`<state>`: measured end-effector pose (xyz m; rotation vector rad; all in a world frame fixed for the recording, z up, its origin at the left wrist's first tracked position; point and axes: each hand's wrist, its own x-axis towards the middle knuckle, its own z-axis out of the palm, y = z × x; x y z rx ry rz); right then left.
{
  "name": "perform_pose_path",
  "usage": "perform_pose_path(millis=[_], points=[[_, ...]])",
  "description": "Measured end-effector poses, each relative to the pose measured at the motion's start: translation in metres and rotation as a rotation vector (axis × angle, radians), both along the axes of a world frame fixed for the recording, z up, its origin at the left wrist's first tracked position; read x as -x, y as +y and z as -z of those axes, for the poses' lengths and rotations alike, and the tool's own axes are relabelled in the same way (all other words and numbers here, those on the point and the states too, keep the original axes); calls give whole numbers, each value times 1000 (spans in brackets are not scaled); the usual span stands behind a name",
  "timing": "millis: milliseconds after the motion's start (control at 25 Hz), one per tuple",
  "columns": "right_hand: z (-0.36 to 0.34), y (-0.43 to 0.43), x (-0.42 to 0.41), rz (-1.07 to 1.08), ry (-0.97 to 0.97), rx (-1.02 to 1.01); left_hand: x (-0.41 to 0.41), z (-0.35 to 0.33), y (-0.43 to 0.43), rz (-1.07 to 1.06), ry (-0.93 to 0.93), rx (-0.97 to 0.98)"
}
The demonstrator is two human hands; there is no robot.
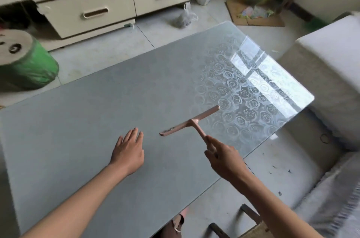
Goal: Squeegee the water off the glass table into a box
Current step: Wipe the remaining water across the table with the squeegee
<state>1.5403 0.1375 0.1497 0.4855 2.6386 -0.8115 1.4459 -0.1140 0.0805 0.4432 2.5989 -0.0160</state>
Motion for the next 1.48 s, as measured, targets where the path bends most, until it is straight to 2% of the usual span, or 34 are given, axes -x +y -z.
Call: perform_pose_path(millis=[200,360,560,680,760,1000,1120,1240,1480], points=[[-91,-46,-40,-7,49,52,-52,-83,-60,-47,38,-68],[-141,-96,-54,-70,8,75,-81,-128,-120,-117,34,-119],[-186,-164,-35,-187,53,52,-73,-163,-200,-227,79,-228],[-215,-201,-19,-160,91,43,-66,-178,-246,-298,37,-302],[-233,-258,-7,-115,100,56,-60,-192,-306,-295,16,-318],[-280,-430,49,-143,165,50,2,-250,-472,-319,3,-401],[-299,-486,80,-185,189,31,40,-279,-530,-341,42,-437],[-311,-517,110,-167,220,38,69,-296,-565,-362,54,-500],[-314,-591,229,-148,237,148,159,-307,-644,-478,25,-621]])
